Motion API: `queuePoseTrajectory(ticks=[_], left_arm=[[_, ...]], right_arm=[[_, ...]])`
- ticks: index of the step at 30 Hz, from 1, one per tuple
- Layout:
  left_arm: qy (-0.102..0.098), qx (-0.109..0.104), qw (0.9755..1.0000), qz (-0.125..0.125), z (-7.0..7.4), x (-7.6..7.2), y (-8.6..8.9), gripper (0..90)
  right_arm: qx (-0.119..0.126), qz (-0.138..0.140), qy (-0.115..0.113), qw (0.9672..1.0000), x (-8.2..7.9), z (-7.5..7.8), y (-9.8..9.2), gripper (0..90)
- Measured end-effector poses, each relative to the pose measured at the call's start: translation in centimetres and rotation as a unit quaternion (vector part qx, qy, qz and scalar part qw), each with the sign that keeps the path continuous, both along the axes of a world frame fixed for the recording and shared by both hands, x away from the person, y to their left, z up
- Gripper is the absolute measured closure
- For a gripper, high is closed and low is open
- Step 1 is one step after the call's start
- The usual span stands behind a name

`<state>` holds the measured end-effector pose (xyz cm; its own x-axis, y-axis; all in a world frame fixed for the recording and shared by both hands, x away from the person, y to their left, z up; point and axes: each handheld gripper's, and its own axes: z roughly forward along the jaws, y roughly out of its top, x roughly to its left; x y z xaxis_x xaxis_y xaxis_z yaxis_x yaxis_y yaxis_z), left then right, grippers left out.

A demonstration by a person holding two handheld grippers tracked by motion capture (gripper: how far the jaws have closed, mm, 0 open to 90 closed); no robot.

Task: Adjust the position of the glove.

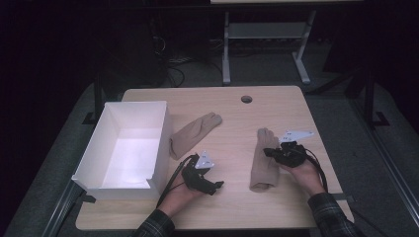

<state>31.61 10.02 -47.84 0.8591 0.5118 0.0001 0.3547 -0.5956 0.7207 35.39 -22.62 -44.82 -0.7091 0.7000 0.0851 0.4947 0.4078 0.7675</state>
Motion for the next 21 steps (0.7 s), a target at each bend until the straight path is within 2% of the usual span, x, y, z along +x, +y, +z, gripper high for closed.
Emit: queuePoseTrajectory(ticks=[10, 11, 13, 14, 15, 16, 21], left_arm=[[0.000, -0.001, 1.0000, 0.002, 0.0, 0.0, 0.0, 12.3], [0.000, 0.000, 1.0000, 0.002, 0.0, 0.0, 0.0, 12.3], [0.003, -0.007, 1.0000, 0.006, 0.0, -0.1, -0.1, 12.3], [0.002, -0.001, 1.0000, 0.005, 0.0, -0.1, 0.0, 12.2], [0.002, -0.001, 1.0000, 0.005, 0.0, -0.1, 0.0, 12.2], [0.002, -0.001, 1.0000, 0.006, 0.0, -0.1, 0.0, 12.2], [0.002, -0.001, 1.0000, 0.006, 0.0, -0.1, -0.1, 12.2]], right_arm=[[-0.010, 0.024, 0.012, 0.9996, 0.2, -0.8, 1.5, 90.0], [-0.014, 0.033, 0.017, 0.9992, 0.4, -1.1, 1.9, 90.0], [-0.021, 0.033, 0.028, 0.9989, 0.4, -1.5, 2.2, 90.0], [-0.030, 0.037, 0.033, 0.9983, 0.4, -1.7, 2.4, 90.0], [-0.030, 0.037, 0.033, 0.9983, 0.4, -1.7, 2.4, 90.0], [-0.040, 0.040, 0.033, 0.9978, 0.4, -2.2, 2.5, 90.0], [-0.034, 0.042, 0.037, 0.9979, 0.4, -2.3, 2.2, 90.0]])
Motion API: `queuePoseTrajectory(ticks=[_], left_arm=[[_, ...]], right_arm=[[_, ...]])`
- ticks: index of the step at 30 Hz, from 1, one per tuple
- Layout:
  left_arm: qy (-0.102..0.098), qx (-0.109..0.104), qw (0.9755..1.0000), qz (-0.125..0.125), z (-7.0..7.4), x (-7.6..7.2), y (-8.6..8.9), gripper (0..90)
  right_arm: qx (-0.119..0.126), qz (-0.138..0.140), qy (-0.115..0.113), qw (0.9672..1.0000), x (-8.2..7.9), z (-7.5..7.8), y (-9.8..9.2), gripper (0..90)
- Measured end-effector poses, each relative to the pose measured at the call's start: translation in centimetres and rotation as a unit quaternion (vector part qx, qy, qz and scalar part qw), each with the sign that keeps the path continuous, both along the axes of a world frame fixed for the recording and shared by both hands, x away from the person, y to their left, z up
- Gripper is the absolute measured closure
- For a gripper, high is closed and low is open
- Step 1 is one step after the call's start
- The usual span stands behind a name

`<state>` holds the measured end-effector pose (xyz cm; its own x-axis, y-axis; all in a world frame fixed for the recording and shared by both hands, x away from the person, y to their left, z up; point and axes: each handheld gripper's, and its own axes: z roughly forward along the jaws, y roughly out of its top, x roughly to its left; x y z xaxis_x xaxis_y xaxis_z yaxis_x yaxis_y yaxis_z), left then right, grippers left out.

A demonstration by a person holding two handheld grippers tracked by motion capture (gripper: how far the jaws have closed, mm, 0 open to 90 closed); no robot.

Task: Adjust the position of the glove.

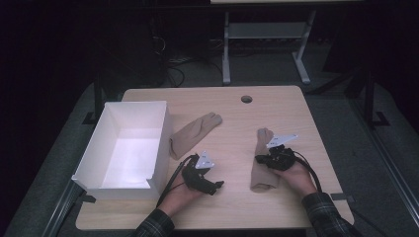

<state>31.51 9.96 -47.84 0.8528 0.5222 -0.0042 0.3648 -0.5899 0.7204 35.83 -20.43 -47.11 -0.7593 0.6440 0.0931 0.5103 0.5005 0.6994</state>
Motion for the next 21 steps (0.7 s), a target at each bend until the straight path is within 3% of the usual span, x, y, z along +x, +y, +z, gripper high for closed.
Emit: queuePoseTrajectory(ticks=[13, 21], left_arm=[[0.001, -0.003, 1.0000, 0.004, 0.0, -0.1, 0.0, 12.2], [0.001, 0.001, 1.0000, 0.003, 0.0, -0.1, 0.0, 12.2]], right_arm=[[-0.016, 0.025, 0.005, 0.9995, -1.8, 0.3, 0.0, 90.0], [-0.013, 0.043, 0.012, 0.9989, -4.0, 0.4, -0.4, 90.0]])
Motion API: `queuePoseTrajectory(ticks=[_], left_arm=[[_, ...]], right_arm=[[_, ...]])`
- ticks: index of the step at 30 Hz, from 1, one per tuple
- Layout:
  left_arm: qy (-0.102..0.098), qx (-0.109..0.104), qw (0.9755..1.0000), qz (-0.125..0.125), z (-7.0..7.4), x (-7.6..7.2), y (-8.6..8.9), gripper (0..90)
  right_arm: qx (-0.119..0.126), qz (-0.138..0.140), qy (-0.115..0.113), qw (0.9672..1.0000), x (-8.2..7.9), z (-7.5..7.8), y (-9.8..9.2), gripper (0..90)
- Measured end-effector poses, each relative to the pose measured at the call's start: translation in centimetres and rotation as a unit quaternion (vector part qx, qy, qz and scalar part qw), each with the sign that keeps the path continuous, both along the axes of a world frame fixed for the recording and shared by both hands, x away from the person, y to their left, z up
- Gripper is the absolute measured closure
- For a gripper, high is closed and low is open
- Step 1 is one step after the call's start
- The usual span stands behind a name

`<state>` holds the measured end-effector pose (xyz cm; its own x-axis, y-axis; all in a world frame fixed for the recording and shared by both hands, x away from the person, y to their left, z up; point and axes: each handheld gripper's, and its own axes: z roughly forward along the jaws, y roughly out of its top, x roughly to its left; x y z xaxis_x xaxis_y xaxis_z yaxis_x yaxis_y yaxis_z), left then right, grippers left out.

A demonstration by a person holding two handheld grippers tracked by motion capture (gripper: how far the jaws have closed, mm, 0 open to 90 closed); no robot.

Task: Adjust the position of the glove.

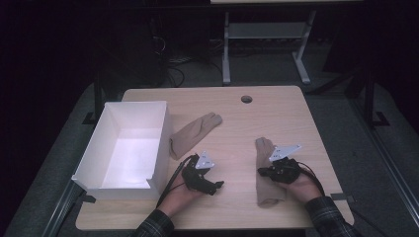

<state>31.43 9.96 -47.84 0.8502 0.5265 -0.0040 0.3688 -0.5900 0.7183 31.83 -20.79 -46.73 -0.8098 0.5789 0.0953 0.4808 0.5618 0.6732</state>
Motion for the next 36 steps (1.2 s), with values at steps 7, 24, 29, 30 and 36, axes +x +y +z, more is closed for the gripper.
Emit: queuePoseTrajectory(ticks=[7, 24, 29, 30, 36], left_arm=[[0.000, 0.000, 1.0000, 0.001, 0.0, 0.0, 0.0, 12.2], [-0.003, 0.002, 1.0000, -0.001, 0.0, 0.0, 0.0, 12.3], [-0.002, 0.001, 1.0000, 0.000, 0.0, 0.0, 0.0, 12.2], [-0.001, 0.000, 1.0000, 0.000, 0.0, 0.0, 0.0, 12.2], [-0.002, 0.001, 1.0000, 0.001, 0.0, 0.0, 0.0, 12.2]], right_arm=[[-0.002, 0.009, -0.002, 1.0000, -1.5, 0.0, -0.6, 90.0], [0.007, 0.019, 0.017, 0.9996, -3.0, 0.8, -2.4, 80.2], [0.024, -0.023, -0.017, 0.9993, -2.4, 1.9, -3.8, 63.6], [0.021, -0.033, -0.022, 0.9990, -2.1, 2.0, -4.2, 61.6], [0.021, -0.105, -0.042, 0.9934, -0.8, 1.7, -6.3, 45.9]])
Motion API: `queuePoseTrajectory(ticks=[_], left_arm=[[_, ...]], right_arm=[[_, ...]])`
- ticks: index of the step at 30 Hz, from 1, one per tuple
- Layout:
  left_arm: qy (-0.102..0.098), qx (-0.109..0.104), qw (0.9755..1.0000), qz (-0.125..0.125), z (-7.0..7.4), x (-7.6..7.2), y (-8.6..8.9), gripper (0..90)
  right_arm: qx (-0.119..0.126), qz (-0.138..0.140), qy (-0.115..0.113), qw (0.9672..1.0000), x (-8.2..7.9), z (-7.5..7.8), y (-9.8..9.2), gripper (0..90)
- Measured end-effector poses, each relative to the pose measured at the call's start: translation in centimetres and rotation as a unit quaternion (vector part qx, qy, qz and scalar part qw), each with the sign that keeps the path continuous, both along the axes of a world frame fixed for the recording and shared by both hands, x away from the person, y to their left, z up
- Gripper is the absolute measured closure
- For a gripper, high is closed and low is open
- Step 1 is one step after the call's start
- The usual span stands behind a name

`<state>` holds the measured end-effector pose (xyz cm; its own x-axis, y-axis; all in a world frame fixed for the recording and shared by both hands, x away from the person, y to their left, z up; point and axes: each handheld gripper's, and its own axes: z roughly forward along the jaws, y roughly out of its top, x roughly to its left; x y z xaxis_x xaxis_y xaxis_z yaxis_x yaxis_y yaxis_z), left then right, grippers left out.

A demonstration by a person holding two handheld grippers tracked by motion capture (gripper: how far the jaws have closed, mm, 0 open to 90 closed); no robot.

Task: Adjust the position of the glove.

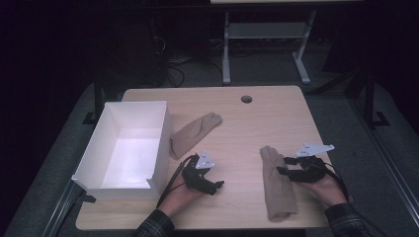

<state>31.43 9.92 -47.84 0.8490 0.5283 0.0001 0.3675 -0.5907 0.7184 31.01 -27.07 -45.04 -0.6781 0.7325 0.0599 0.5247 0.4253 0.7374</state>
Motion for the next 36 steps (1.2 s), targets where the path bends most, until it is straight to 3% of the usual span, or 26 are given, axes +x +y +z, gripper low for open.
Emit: queuePoseTrajectory(ticks=[3, 4, 5, 6, 10, 12, 16, 21, 26, 27, 36], left_arm=[[0.001, -0.002, 1.0000, 0.001, 0.0, 0.0, 0.0, 12.2], [0.002, -0.007, 1.0000, 0.004, -0.1, -0.1, -0.1, 12.2], [0.002, -0.007, 1.0000, 0.004, -0.1, -0.1, -0.1, 12.2], [0.002, -0.005, 1.0000, 0.004, 0.0, -0.1, -0.1, 12.2], [0.002, -0.004, 1.0000, 0.003, 0.0, 0.0, -0.1, 12.1], [0.001, -0.004, 1.0000, 0.003, 0.0, 0.0, -0.1, 12.1], [0.001, -0.003, 1.0000, 0.002, 0.0, 0.0, -0.1, 12.1], [0.001, -0.004, 1.0000, 0.003, 0.0, 0.0, -0.1, 12.2], [0.001, 0.000, 1.0000, 0.002, 0.0, 0.0, -0.1, 12.2], [0.000, 0.000, 1.0000, 0.002, 0.0, 0.0, -0.1, 12.1], [0.007, 0.011, 0.9997, 0.021, 0.3, 0.1, -0.4, 13.7]], right_arm=[[-0.012, -0.023, -0.001, 0.9997, 0.5, -0.1, -0.7, 42.7], [-0.011, -0.049, -0.003, 0.9987, 1.1, -0.1, -1.5, 40.1], [-0.011, -0.049, -0.003, 0.9987, 1.1, -0.1, -1.5, 40.1], [-0.015, -0.072, -0.009, 0.9972, 1.7, -0.1, -2.3, 37.1], [-0.018, -0.103, -0.012, 0.9944, 2.6, -0.5, -3.3, 32.3], [-0.025, -0.122, -0.002, 0.9922, 3.3, -1.1, -3.9, 25.5], [-0.031, -0.135, 0.006, 0.9904, 4.0, -1.8, -4.3, 17.6], [-0.049, -0.140, 0.008, 0.9889, 4.2, -2.5, -4.2, 15.0], [-0.025, -0.136, 0.012, 0.9903, 4.1, -3.1, -4.4, 13.8], [-0.019, -0.133, 0.003, 0.9910, 4.0, -3.3, -4.5, 14.1], [-0.019, -0.136, 0.002, 0.9906, 3.9, -3.3, -4.5, 13.8]])
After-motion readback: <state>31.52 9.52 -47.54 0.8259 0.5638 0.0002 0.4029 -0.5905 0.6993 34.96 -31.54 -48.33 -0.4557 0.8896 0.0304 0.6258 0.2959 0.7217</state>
